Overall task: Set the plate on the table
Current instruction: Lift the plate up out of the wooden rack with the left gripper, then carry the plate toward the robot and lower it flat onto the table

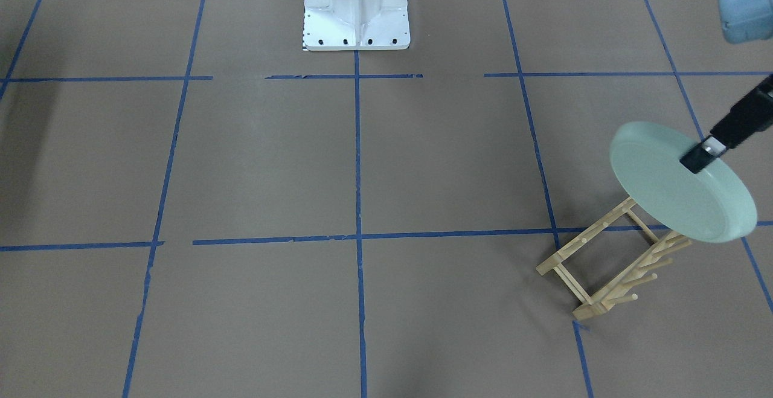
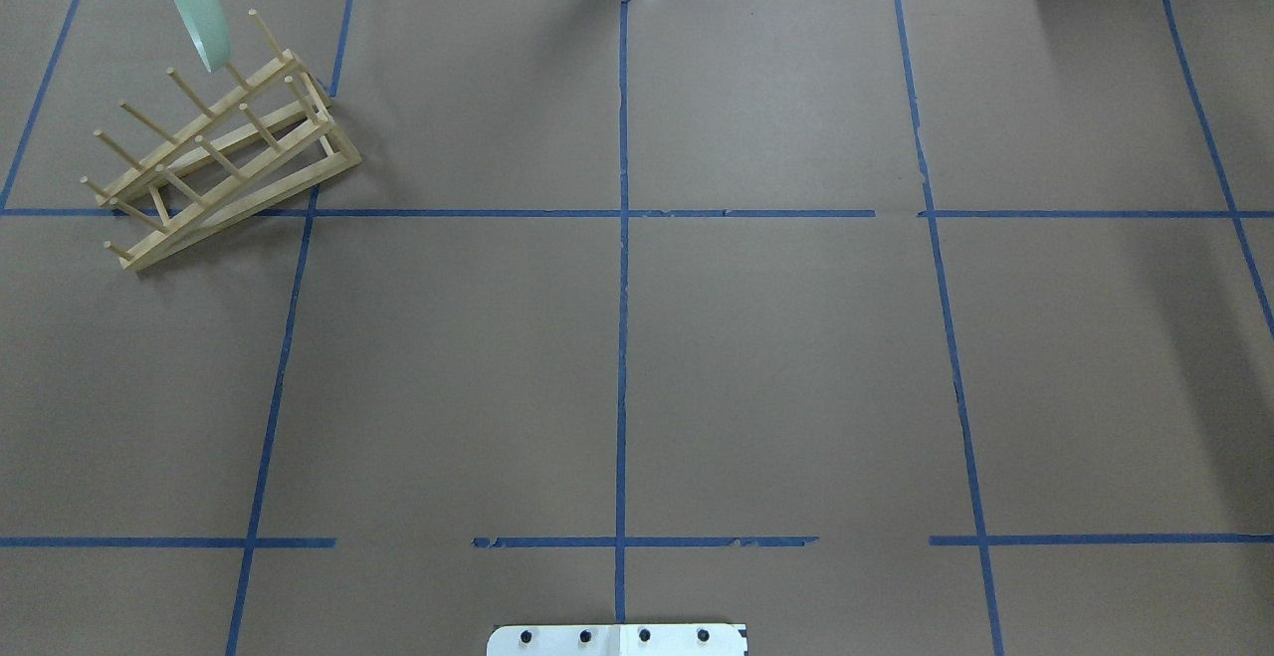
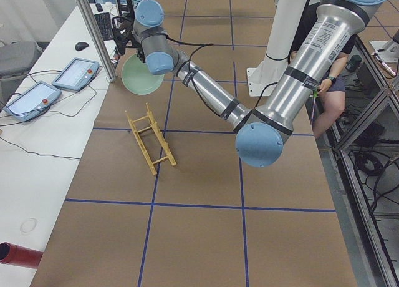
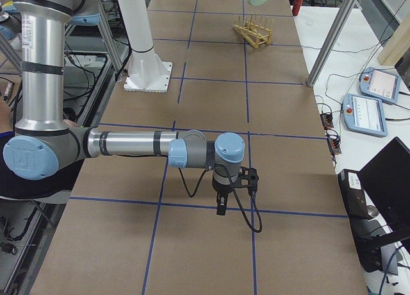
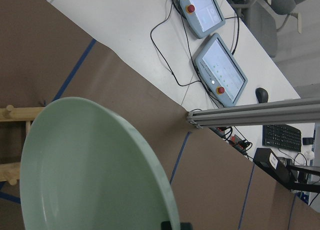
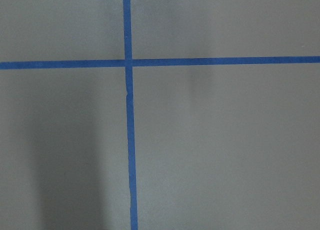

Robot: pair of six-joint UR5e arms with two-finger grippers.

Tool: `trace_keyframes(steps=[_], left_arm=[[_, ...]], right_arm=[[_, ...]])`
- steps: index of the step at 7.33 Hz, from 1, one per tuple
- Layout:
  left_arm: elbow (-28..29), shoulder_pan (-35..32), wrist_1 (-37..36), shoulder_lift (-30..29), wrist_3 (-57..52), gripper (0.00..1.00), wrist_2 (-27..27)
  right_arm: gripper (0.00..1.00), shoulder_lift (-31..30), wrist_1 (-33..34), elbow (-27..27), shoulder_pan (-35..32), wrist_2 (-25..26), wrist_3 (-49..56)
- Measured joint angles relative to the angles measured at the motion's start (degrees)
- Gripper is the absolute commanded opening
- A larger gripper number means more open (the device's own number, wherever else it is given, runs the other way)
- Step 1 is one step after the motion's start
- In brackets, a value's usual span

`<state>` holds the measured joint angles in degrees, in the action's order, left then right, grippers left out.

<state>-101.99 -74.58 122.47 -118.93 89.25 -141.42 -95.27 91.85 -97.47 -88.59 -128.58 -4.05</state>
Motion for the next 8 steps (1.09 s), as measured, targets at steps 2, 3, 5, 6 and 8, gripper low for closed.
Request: trace_keyframes(steps=[2, 3, 5, 6, 8], left_arm=[[-3.3, 9.2, -7.0, -3.4, -4.8, 0.00, 6.0], [-3.8, 14.9, -11.9, -6.2, -7.0, 0.00, 11.8], [-4.0, 25.7, -26.6, -13.0, -13.8, 0.00, 26.2], [-3.7, 29.8, -30.9, -14.9, -16.4, 0.00, 31.2], [-2.1, 35.5, -33.2, -16.4, -20.1, 0.00, 37.3]], right_arm=[[1.00, 0.0, 0.0, 0.0, 0.0, 0.0, 0.0], [1.00, 0.0, 0.0, 0.0, 0.0, 0.0, 0.0], [1.00, 0.0, 0.0, 0.0, 0.0, 0.0, 0.0], [1.00, 0.0, 0.0, 0.0, 0.0, 0.0, 0.0], [1.00, 0.0, 0.0, 0.0, 0.0, 0.0, 0.0]])
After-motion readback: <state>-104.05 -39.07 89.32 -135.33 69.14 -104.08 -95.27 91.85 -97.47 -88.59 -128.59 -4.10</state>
